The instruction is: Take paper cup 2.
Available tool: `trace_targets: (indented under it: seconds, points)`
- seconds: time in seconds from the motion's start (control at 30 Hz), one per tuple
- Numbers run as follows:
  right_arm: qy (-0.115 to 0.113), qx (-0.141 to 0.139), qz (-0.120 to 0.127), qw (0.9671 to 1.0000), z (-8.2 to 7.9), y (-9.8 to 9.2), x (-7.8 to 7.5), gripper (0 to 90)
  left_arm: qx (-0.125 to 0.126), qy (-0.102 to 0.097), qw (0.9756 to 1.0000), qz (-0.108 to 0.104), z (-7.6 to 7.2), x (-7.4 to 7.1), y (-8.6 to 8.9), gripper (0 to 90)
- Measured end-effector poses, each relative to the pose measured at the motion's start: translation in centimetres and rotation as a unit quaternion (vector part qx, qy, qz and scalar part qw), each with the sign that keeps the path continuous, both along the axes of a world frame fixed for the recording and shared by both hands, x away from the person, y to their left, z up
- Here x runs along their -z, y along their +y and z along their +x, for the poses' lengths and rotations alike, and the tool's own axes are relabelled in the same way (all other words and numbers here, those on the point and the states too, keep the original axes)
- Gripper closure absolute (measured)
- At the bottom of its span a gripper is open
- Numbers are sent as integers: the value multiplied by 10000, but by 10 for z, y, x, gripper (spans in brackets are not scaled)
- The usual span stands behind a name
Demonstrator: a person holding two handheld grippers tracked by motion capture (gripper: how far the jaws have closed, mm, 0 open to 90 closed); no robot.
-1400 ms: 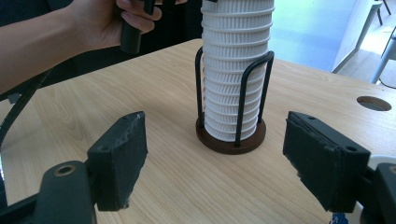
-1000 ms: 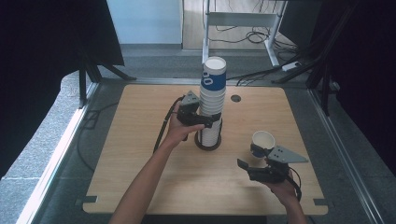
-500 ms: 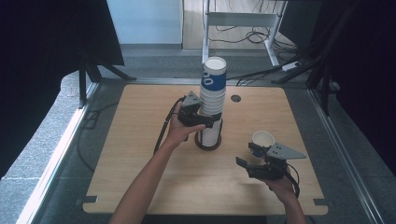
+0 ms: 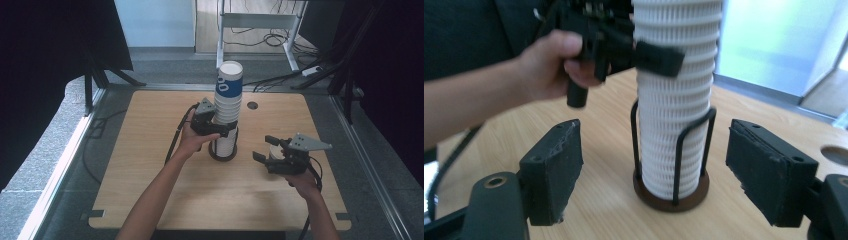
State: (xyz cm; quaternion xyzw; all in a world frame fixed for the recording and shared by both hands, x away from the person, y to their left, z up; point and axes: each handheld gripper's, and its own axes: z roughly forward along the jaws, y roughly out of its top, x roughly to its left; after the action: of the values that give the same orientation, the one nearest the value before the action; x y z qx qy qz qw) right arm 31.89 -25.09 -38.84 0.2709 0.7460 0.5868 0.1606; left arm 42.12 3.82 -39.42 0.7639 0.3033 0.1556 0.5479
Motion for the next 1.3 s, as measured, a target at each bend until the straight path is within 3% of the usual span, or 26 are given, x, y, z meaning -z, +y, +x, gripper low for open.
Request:
trace_targets:
  seconds: [0.1,0.57,0.87,1.0,1.3]
  points:
    - [-51,-160,116,9998,9,-1,-13,230,5,0,10000,6,0,0,0,121]
    - [-94,-438,84,9990,46,20,-69,230,3,7,10000,-14,-1,1,1,121]
    - [-121,-527,78,9985,59,35,-93,217,-31,17,10000,-34,-1,1,0,122]
    - [-160,-525,195,9983,65,38,-105,209,-39,31,10000,-25,-1,0,-1,122]
    - [-194,-519,96,9984,76,54,-123,203,-59,43,10000,-8,-2,0,-3,122]
